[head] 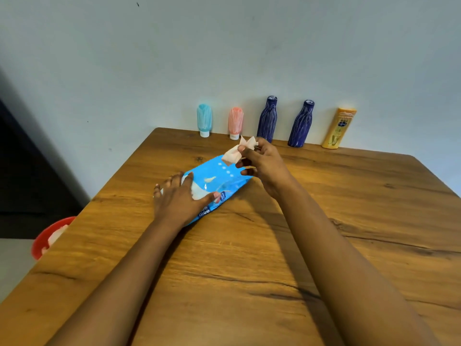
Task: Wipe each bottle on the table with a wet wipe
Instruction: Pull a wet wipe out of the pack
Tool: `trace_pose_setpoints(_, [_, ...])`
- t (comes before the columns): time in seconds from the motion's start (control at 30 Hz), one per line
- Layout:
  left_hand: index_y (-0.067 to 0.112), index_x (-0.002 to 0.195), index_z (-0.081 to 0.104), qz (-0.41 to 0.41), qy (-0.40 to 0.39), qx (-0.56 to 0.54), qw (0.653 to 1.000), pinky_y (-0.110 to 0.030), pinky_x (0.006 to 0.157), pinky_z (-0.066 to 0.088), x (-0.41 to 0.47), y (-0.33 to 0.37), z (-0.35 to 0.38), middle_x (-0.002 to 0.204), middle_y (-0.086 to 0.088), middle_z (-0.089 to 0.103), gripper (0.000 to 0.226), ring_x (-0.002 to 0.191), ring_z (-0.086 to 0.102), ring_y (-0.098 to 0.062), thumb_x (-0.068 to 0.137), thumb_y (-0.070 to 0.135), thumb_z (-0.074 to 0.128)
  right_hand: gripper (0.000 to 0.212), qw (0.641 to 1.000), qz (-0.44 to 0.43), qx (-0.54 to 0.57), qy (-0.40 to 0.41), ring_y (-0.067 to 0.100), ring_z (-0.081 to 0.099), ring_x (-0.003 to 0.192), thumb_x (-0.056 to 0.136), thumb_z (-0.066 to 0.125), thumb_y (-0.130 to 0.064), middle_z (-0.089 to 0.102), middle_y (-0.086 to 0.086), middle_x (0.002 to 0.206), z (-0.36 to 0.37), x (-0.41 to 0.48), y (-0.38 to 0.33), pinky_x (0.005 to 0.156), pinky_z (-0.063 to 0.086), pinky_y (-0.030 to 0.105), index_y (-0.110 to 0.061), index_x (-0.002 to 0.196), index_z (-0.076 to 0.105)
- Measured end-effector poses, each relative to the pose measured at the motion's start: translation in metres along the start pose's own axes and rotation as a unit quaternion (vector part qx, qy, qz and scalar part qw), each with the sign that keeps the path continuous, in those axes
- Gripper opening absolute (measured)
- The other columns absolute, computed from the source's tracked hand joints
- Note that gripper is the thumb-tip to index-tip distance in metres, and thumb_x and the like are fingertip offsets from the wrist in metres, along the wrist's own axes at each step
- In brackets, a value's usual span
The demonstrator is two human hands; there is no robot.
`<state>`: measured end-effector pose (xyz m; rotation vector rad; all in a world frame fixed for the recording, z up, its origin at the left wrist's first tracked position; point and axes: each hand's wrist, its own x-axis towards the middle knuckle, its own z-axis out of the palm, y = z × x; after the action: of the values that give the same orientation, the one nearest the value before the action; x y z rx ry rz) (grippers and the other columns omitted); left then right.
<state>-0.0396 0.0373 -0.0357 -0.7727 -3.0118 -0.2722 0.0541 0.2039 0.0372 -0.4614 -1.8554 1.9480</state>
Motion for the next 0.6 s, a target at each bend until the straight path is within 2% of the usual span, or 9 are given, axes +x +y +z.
trace_pose_setpoints(0.1, [0.023,0.148,0.024,-0.102,0.02,0.013,0.994,-0.048,0.106,0.023,0.003,-0.009,-0.006,0.152,-0.009,0.023,0.099,0.138,0.022,-0.028,0.072,0.087,0.025,0.022,0.999,0.008,0.035,0.015,0.008,0.056,0.058,0.089,0.062,-0.015,0.063,0.004,0.079,-0.005,-0.007,0.003,0.052,0.047,0.022,-0.01,0.108,0.055])
trace_pose_setpoints(0.17, [0.021,0.148,0.022,-0.142,0.027,0.02,0.989,-0.045,0.103,0.024,0.004,-0.017,-0.012,0.149,-0.011,0.025,0.099,0.135,0.023,-0.027,0.074,0.086,0.019,0.025,0.999,0.026,0.037,0.016,0.007,0.051,0.055,0.086,0.065,-0.017,0.061,0.003,0.075,-0.008,-0.016,0.006,0.052,0.045,0.021,-0.009,0.108,0.058])
trace_pose_setpoints(0.27, [0.02,0.15,0.017,-0.164,0.02,0.017,0.986,-0.045,0.104,0.022,0.0,-0.026,-0.016,0.15,-0.012,0.022,0.098,0.136,0.02,-0.028,0.076,0.084,0.018,0.02,0.998,0.049,0.04,0.016,0.007,0.048,0.053,0.085,0.067,-0.017,0.059,0.002,0.07,-0.009,-0.029,0.013,0.051,0.044,0.019,-0.008,0.101,0.062])
trace_pose_setpoints(0.4, [0.018,0.151,0.011,-0.171,0.012,0.028,0.985,-0.048,0.108,0.019,-0.013,-0.03,-0.021,0.154,-0.013,0.017,0.1,0.14,0.016,-0.03,0.076,0.083,0.023,0.018,0.995,0.088,0.034,0.025,0.008,0.057,0.062,0.087,0.064,-0.018,0.065,0.004,0.081,-0.011,-0.044,0.019,0.053,0.046,0.021,-0.009,0.103,0.063])
trace_pose_setpoints(0.53, [0.019,0.151,0.009,-0.178,-0.017,0.036,0.983,-0.054,0.111,0.013,-0.014,-0.043,-0.028,0.156,-0.013,0.012,0.106,0.142,0.01,-0.031,0.071,0.087,0.022,0.014,0.991,0.129,0.034,0.012,0.016,0.063,0.082,0.089,0.06,-0.011,0.067,0.006,0.095,-0.013,-0.054,0.022,0.071,0.054,0.031,-0.013,0.103,0.062])
trace_pose_setpoints(0.6, [0.019,0.151,0.006,-0.182,-0.023,0.03,0.983,-0.059,0.113,0.006,-0.007,-0.044,-0.034,0.158,-0.012,0.006,0.113,0.144,0.003,-0.031,0.065,0.091,0.018,0.017,0.989,0.136,0.051,0.012,0.017,0.066,0.081,0.089,0.06,-0.009,0.068,0.007,0.095,-0.015,-0.055,0.025,0.075,0.055,0.035,-0.012,0.105,0.063])
